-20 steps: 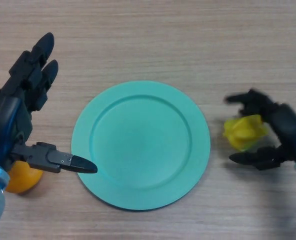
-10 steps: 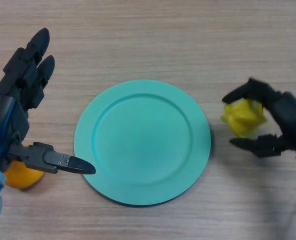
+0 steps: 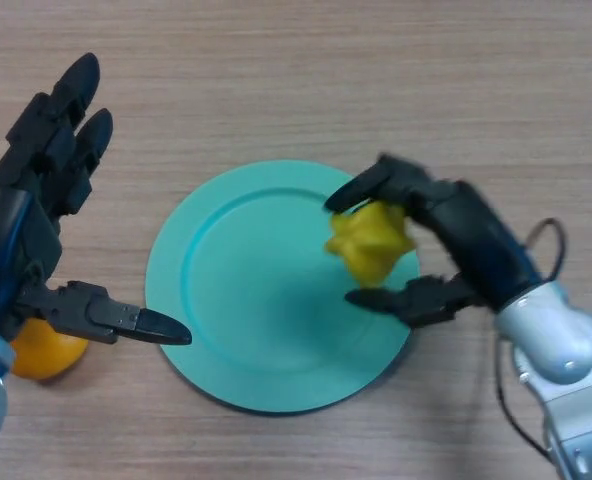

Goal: Pick up the yellow starfruit and place it on the plate

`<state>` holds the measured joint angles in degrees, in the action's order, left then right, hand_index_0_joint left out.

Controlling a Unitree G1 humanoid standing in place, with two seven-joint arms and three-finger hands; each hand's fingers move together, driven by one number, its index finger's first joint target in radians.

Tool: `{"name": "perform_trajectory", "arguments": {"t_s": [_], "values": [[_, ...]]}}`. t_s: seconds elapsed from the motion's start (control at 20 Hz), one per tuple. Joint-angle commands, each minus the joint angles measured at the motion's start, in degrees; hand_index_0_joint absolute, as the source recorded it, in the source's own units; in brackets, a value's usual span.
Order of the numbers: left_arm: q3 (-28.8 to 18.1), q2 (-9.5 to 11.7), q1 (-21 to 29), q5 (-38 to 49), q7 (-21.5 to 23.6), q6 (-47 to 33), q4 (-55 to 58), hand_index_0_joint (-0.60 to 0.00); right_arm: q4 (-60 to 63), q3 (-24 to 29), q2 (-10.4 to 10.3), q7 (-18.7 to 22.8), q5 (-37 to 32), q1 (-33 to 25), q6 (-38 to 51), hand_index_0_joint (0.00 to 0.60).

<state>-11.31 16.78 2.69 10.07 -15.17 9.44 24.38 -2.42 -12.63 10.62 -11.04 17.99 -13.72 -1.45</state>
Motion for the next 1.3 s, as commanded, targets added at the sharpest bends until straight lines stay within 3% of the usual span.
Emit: {"name": "perform_trajectory", "arguments": {"t_s": [0.05,0.15,0.2,0.25,0.3,0.35,0.4,0.45,0.55,0.65,0.8,1.0,1.2,1.3], "values": [[-3.64,2.01,1.86,1.68,0.37,-8.18,3.38,0.0,-0.49,-0.29,0.3,5.23,-2.44,-1.8,5.92,0.6],[-3.91,1.64,1.43,1.48,1.5,-10.79,3.08,0.0,4.21,-2.59,0.27,9.27,0.18,-2.87,9.51,0.6],[-3.82,1.46,1.07,1.63,1.82,-11.83,2.98,0.0,3.89,-4.09,0.27,13.16,-3.21,-2.59,6.61,0.55],[-3.87,1.44,0.98,1.72,1.83,-11.91,3.02,0.0,4.1,-4.18,0.27,13.56,-2.95,-2.63,6.88,0.449],[-4.14,1.49,0.79,2.24,1.85,-11.6,3.24,0.0,4.34,-4.38,0.27,14.49,-2.5,-2.73,7.42,0.3],[-4.43,1.57,0.63,2.68,1.86,-11.19,3.45,0.0,4.38,-4.53,0.27,15.18,-2.26,-2.79,7.78,0.2],[-5.05,1.8,0.39,3.45,1.88,-9.67,4.11,0.0,3.58,-4.63,0.26,16.78,-2.69,-2.9,8.21,0.057],[-5.34,1.94,0.22,3.79,1.81,-8.64,4.58,0.0,3.01,-4.61,0.26,17.84,-3.29,-3.06,8.36,0.0],[-5.44,1.81,-0.33,3.56,1.1,-7.16,5.48,0.0,1.46,-3.64,0.26,20.74,-4.37,-3.63,8.74,0.0],[-4.9,1.34,-0.47,2.84,1.43,-7.31,5.67,0.0,-2.68,-0.55,0.26,20.68,-3.43,-3.09,8.07,0.0],[-4.05,1.08,-0.16,2.78,2.24,-6.68,6.04,0.0,-14.46,6.35,0.26,14.76,-7.07,0.55,3.15,0.0],[-3.74,1.1,-0.04,2.57,1.64,-5.31,6.3,0.0,-24.81,12.87,1.38,11.05,-12.65,4.38,-3.63,0.0],[-2.13,1.05,0.9,1.07,1.7,-3.74,5.14,0.0,-33.92,14.07,2.46,7.75,-13.66,9.51,-13.82,0.0],[-1.02,0.87,1.59,1.08,2.11,-2.83,4.94,0.0,-35.69,14.83,2.41,7.28,-13.54,10.86,-14.13,0.0]]}}
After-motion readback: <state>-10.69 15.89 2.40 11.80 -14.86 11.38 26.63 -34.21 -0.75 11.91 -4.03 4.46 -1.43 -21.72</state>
